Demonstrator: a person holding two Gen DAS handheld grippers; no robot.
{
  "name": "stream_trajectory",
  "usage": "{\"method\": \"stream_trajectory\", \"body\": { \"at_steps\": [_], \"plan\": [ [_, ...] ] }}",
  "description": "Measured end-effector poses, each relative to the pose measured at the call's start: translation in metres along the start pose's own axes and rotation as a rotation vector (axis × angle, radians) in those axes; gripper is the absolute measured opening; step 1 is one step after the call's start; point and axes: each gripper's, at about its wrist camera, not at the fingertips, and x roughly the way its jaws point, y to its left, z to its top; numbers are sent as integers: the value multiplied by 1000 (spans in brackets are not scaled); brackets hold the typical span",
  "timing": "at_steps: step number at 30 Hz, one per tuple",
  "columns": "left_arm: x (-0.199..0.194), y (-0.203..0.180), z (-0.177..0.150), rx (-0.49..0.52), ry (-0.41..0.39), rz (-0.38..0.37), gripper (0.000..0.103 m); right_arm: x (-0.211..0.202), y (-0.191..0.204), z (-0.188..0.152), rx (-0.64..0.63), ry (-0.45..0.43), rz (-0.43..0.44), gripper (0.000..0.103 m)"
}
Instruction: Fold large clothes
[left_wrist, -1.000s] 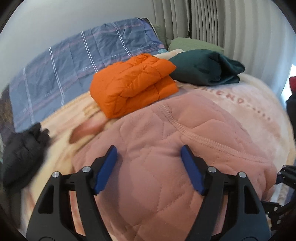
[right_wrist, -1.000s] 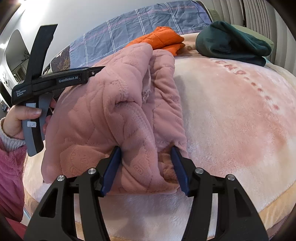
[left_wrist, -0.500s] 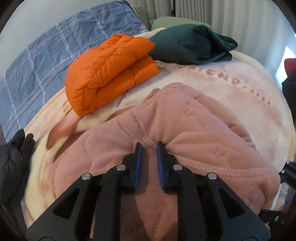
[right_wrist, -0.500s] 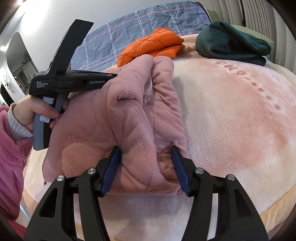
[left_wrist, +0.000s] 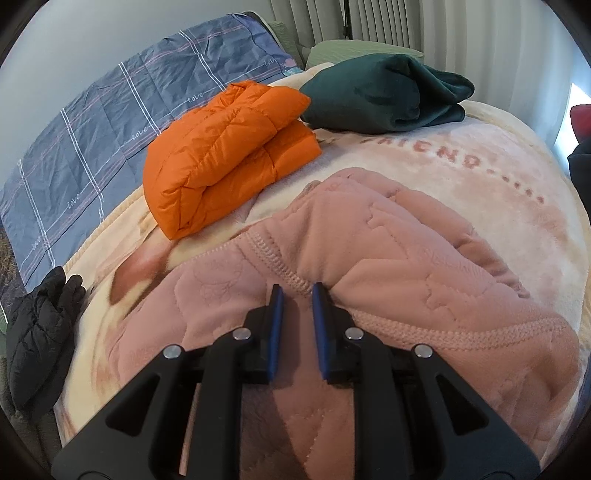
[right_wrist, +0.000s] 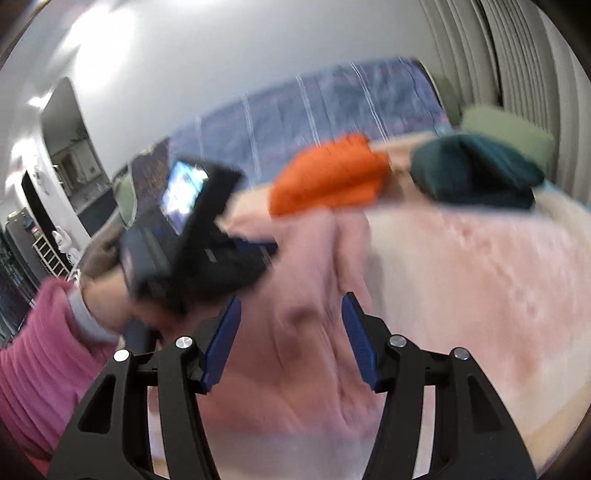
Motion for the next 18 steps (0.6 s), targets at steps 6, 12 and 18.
{"method": "stream_trajectory", "body": {
  "at_steps": [6, 12, 18],
  "plan": [
    [4, 18, -6, -100, -25, -95, 17, 77, -56, -40, 224, 194, 102, 65],
    [-8, 27, -2, -139, -33, -135, 17, 66, -43, -37, 166, 190, 68, 66],
    [-60, 63, -8, -221, -127, -112, 37, 67, -55, -38, 202, 185, 114, 68]
  ]
}}
